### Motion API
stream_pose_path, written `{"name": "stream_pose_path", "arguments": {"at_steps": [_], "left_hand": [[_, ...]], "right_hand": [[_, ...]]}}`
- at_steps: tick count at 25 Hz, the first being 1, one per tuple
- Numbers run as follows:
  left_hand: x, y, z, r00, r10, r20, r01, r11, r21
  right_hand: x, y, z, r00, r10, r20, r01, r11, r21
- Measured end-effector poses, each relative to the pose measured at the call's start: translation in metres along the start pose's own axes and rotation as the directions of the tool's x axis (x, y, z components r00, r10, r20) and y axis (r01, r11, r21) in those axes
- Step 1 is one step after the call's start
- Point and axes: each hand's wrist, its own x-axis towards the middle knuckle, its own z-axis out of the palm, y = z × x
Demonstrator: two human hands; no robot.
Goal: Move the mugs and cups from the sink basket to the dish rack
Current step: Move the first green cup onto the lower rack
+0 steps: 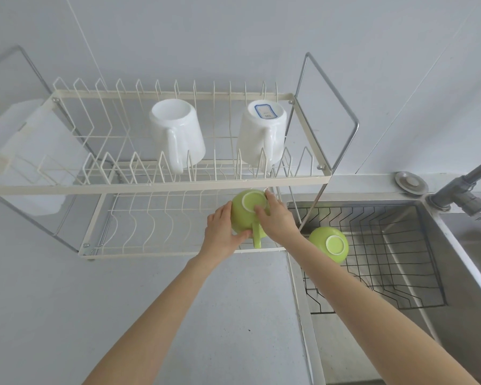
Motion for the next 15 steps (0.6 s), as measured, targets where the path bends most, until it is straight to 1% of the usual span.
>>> {"name": "stream_pose_path", "arguments": {"at_steps": [3,5,8,12,15], "left_hand": [[-0.001,0.002,-0.005,0.999,0.019,0.038,-0.021,0.998,0.052],[-0.005,0.003,-0.010,0.996,0.059,0.061,-0.067,0.988,0.136],[-0.017,0.004,-0.017,0.989,0.128,0.076,-0.146,0.940,0.307],[-0.040,0.011,-0.021,0.984,0.172,0.053,-0.176,0.852,0.492],[-0.064,0.019,-0.017,0.984,0.176,0.040,-0.170,0.826,0.537]], "right_hand": [[0.000,0.002,-0.002,0.999,-0.032,0.002,0.032,0.996,-0.085],[-0.005,0.002,-0.004,0.996,-0.092,0.011,0.092,0.984,-0.153],[-0.025,0.008,-0.006,0.978,-0.203,0.041,0.206,0.943,-0.260],[-0.058,0.024,-0.012,0.950,-0.298,0.098,0.312,0.874,-0.372],[-0.081,0.040,-0.019,0.934,-0.334,0.126,0.356,0.850,-0.388]]}}
